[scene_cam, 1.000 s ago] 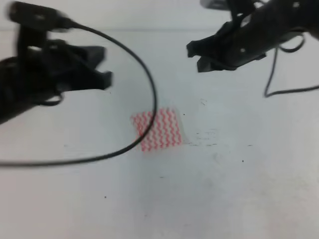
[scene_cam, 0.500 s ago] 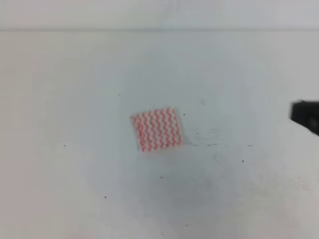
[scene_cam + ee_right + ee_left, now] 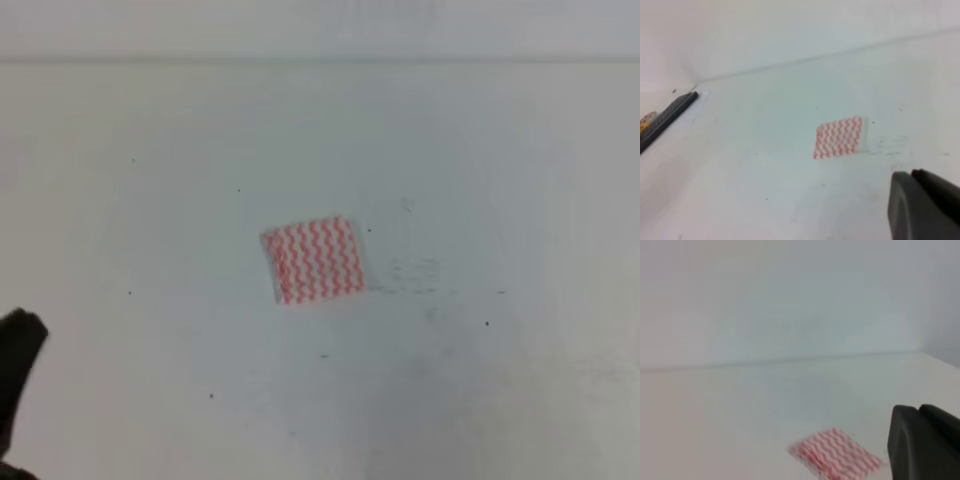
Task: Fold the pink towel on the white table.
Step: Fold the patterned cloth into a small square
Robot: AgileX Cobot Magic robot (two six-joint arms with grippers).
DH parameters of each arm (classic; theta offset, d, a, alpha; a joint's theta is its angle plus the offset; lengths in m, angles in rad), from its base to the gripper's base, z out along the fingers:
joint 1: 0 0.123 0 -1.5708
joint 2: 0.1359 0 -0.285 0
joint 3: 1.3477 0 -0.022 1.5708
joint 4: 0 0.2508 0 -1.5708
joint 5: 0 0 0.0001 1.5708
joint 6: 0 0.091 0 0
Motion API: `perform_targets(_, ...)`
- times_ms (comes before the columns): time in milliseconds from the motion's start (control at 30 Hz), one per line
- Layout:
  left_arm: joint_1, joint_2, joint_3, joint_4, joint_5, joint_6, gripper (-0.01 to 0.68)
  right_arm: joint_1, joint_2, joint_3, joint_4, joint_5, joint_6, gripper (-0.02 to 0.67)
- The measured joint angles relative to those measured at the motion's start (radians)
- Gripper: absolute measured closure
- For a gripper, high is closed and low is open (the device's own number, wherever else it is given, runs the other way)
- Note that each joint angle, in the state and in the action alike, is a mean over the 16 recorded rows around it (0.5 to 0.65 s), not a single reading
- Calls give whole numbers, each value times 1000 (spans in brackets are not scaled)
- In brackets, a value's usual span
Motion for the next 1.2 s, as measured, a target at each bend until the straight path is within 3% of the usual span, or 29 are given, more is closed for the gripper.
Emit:
perform_targets(300, 0, 72, 113, 1, 47, -44, 674, -11, -138, 47, 22, 59, -28, 667)
perform_targets(800, 0, -4, 208, 1, 103, 22, 674, -17, -140, 321, 227, -346, -351, 666)
perform_targets(1200, 0, -76, 234, 1, 115, 71, 674, -17, -133, 397, 277, -419, -504, 667)
